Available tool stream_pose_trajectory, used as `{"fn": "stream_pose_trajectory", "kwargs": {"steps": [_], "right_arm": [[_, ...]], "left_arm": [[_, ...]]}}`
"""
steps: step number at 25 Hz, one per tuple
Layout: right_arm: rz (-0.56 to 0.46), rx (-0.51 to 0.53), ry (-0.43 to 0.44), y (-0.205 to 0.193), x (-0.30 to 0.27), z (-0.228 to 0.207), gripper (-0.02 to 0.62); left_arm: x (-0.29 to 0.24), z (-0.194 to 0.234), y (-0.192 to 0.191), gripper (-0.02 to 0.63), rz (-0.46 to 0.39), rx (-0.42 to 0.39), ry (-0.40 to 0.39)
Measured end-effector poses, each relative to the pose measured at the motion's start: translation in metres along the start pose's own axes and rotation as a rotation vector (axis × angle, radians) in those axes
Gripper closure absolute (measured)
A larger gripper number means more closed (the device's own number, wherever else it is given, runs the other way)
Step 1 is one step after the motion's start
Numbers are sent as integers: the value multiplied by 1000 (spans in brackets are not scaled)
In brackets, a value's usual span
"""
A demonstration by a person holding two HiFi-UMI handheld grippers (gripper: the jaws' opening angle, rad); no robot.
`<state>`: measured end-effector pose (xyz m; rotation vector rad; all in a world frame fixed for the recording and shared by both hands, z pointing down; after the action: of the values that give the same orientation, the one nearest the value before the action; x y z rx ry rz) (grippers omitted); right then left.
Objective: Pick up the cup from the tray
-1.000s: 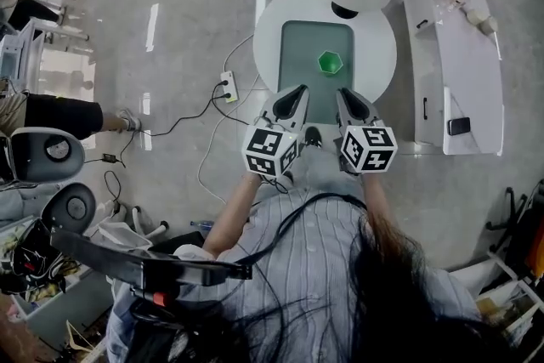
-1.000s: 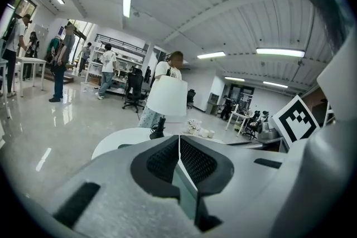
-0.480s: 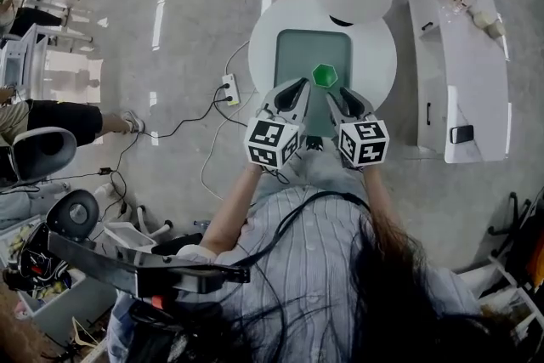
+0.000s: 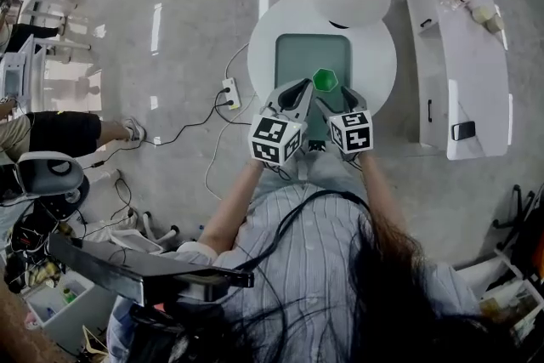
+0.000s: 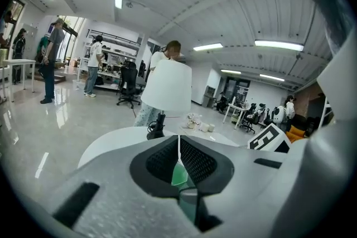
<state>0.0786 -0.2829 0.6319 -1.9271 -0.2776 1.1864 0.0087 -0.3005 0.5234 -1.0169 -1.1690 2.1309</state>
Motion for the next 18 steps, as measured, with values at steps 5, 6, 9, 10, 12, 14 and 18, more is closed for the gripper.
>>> {"fn": "stream_pose_trajectory", "kwargs": {"steps": [5, 6, 9, 10, 12, 14, 18], "right_arm": [[68, 6, -55, -16, -26, -9, 295], [79, 10, -62, -20, -31, -10, 295], [112, 40, -69, -31, -44, -13, 296], [125, 48, -70, -34, -48, -13, 296], [142, 47, -81, -39, -53, -16, 296], [149, 37, -98, -40, -58, -20, 296], [155, 70, -121, -36, -66, -25, 296]], "left_arm": [[-7, 9, -8, 591, 36, 3, -24], [-8, 10, -8, 591, 42, 2, -28], [-9, 15, -9, 591, 58, -5, -33], [-9, 17, -9, 591, 62, -6, -34], [-9, 20, -9, 591, 69, -7, -33], [-10, 23, -9, 591, 75, -4, -31], [-8, 27, -11, 591, 91, 1, -30]]}}
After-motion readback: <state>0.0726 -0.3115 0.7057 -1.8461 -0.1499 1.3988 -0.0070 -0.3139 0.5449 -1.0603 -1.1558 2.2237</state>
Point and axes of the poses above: the fingertips, and each gripper's own axes: x backward along the fingers, z to its left, y out of its top, the point moved 2 cm from there along x, backward along the fingers, and after that the axes turned 6 degrees about x, right-handed, at the moved point
